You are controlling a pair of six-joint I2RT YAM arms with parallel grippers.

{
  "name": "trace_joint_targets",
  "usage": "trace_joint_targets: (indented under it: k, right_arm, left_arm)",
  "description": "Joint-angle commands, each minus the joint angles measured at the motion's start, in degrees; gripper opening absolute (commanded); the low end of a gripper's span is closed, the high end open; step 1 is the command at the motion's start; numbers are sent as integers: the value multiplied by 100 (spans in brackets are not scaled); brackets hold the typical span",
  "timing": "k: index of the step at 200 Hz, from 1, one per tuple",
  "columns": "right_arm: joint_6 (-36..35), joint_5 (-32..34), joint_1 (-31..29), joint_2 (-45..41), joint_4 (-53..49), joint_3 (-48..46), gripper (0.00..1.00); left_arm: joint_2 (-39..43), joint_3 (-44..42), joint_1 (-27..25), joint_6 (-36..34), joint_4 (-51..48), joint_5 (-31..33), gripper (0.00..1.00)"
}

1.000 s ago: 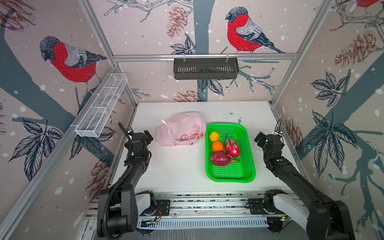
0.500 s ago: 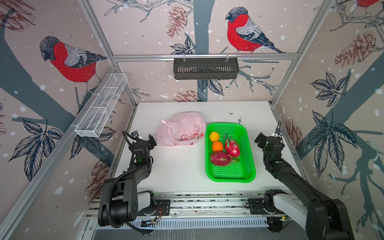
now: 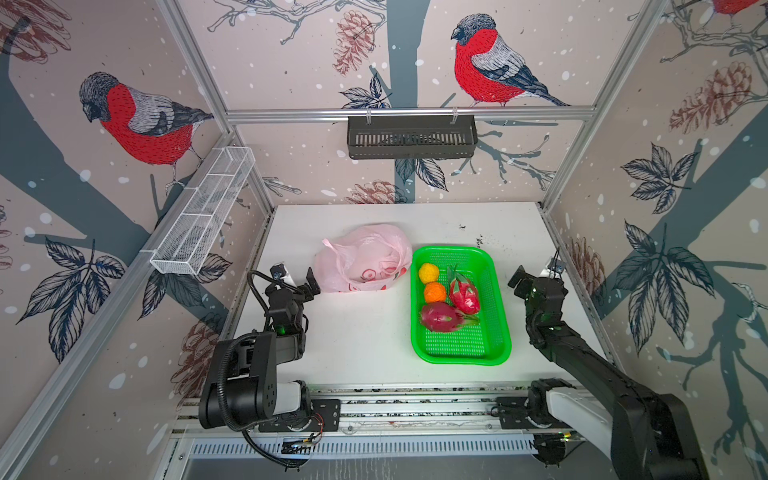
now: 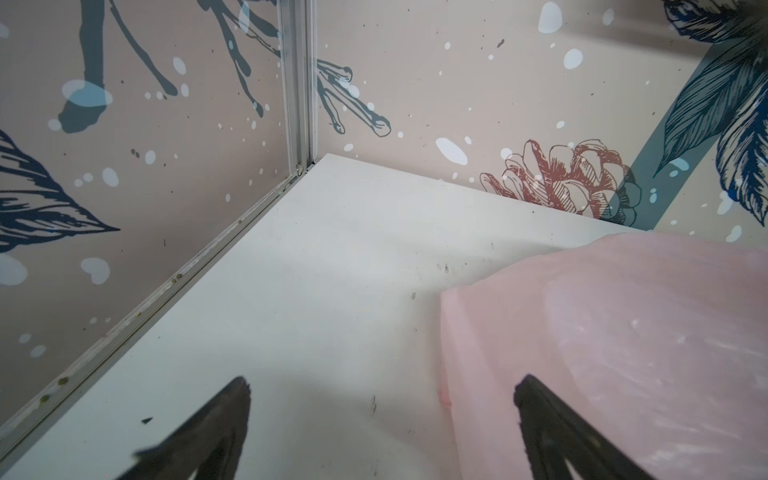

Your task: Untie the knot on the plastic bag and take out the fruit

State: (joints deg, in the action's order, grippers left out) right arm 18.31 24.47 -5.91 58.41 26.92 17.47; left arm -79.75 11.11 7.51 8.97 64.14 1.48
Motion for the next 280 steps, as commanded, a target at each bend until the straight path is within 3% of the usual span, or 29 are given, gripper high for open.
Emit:
trace_joint_targets:
  k: [1,19,82,186,280]
  right_arm:
    - [-200,-32,-6,62,562,-115,99]
    - [-402,-36,-6,190,944,-237,99]
    - [-1070,-184,68,973,2266,-417,99]
    - [-1099,-745,477,1451,3353,-675,99]
    - [-1080,-1076,557,2157,4206,-708,100]
  left_arm:
    - [-316,-113,5,-144,1147,-443,99]
    - [-206,-44,0,-133,804,-455,99]
    - [-391,-45,4,-301,1077,-901,99]
    - [-612,-12,-2,-535,1304,-1583,99]
    - [-710,-165,-34,-650,1671,-1730,99]
